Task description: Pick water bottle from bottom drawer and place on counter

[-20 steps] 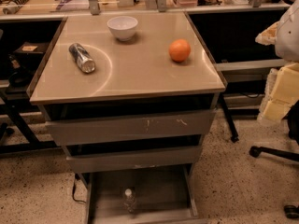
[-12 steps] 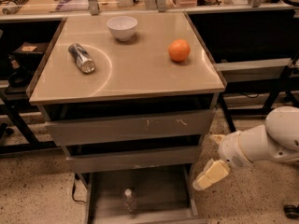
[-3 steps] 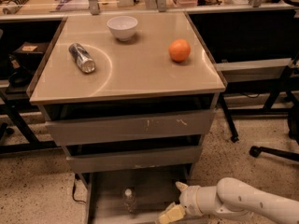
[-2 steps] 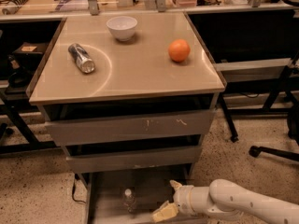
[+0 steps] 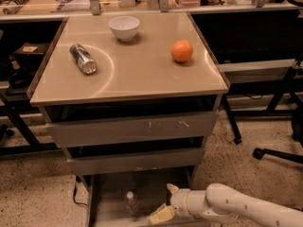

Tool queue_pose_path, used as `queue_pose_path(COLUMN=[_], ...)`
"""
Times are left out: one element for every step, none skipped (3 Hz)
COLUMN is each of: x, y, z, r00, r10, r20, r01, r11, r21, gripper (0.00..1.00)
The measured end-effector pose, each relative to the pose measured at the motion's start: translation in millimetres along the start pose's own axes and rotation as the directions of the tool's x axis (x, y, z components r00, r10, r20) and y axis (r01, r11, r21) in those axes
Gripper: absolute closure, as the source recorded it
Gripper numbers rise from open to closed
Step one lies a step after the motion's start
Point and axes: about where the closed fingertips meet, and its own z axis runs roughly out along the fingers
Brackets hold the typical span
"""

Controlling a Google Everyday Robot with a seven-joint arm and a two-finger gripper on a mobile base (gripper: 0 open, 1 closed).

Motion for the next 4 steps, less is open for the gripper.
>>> queue_pose_path(x=[5.9, 13.1, 14.3, 18.6], y=[4.5, 13.7, 14.7, 13.4], z=[13.3, 58.0, 59.3, 69.2], r00=[1.000, 0.995, 0.995, 0.992], r10=[-0.016, -0.045, -0.042, -0.041], r20=[0.026, 0.094, 0.095, 0.117], r01=[0.016, 0.049, 0.046, 0.046], r11=[0.9998, 0.9981, 0.9981, 0.9980], r21=[-0.008, -0.038, -0.041, -0.042], gripper=[0.00, 0.00, 0.00, 0.00])
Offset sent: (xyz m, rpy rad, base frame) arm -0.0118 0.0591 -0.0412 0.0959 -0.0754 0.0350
